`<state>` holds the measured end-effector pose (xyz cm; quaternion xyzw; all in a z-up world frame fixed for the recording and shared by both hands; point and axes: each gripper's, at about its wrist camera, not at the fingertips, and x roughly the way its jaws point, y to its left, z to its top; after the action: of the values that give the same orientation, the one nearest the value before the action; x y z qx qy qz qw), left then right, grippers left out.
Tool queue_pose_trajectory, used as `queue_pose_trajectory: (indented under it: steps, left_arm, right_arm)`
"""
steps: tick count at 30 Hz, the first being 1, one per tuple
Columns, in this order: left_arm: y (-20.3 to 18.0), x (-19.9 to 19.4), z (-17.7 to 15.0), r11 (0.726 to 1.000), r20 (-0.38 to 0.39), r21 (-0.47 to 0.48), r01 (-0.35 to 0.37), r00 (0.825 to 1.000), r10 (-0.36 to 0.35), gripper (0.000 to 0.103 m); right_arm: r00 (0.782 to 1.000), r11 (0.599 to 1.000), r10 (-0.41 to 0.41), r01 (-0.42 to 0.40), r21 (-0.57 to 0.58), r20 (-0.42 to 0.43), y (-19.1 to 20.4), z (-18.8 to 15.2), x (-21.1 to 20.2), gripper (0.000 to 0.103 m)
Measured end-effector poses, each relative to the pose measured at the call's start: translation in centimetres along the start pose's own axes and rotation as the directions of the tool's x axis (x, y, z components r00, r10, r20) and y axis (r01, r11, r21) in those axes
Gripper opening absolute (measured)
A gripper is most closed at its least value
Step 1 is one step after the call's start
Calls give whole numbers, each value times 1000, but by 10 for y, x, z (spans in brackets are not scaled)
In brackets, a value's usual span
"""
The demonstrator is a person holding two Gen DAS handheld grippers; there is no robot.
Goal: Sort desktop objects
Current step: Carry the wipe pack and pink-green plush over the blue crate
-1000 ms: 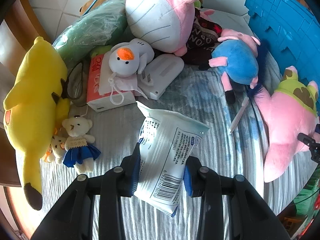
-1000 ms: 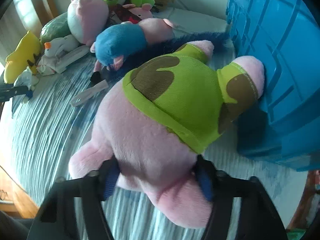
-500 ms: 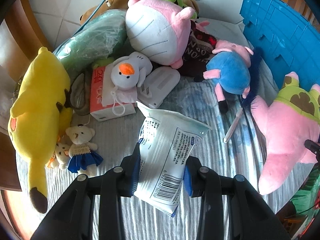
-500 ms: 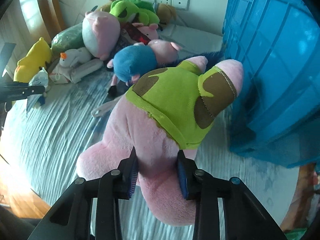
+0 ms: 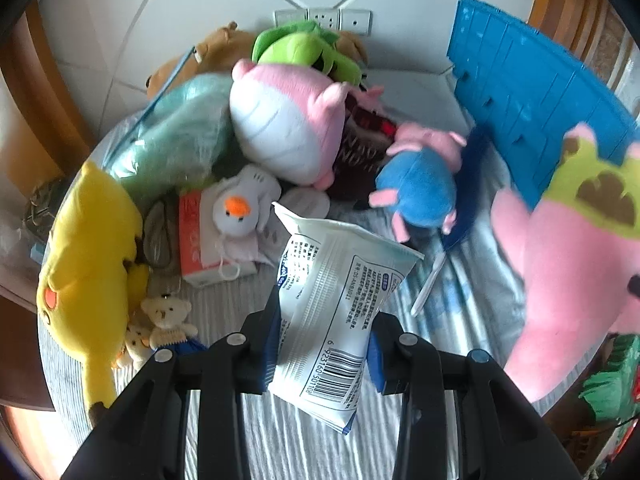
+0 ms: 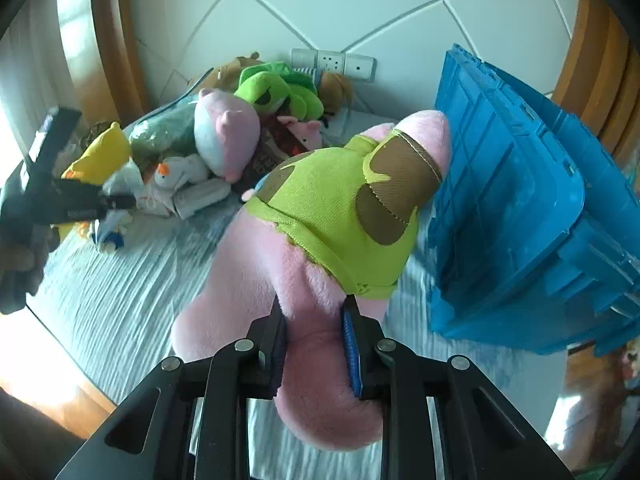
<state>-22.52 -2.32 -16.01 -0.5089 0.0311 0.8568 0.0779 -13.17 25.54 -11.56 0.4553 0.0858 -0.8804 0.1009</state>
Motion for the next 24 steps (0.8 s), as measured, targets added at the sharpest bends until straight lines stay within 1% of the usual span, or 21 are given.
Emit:
queue_pose_trajectory:
  steps: [6, 8, 12, 18, 21, 24]
  left_arm:
    - [-18, -18, 8, 1000, 26, -7, -25, 999, 25, 35]
    - [-28, -24, 12, 999, 29, -15, -35, 999, 35, 35]
    - [-57, -48, 22, 999, 58, -25, -30, 998, 32, 35]
    - [-101, -95, 46, 999, 128, -25, -21, 991, 24, 35]
    - [-122, -121, 62, 1000, 177, -18, -20, 984, 23, 35]
    - [-147, -142, 81, 1000, 221, 7, -22, 975, 20, 35]
  right_arm:
    - [998, 999, 28, -27, -18, 50, -14, -2, -16, 23]
    - [996, 999, 44, -42, -28, 71, -22, 0, -23, 22]
    - [991, 995, 81, -75, -61, 110, -38, 8, -43, 22]
    - [978, 991, 109, -93, -93, 178, -67, 21, -86, 22]
    - [969, 992, 106, -86, -95, 224, -88, 28, -113, 22]
    - [958, 995, 90, -74, -70, 271, -114, 32, -136, 22]
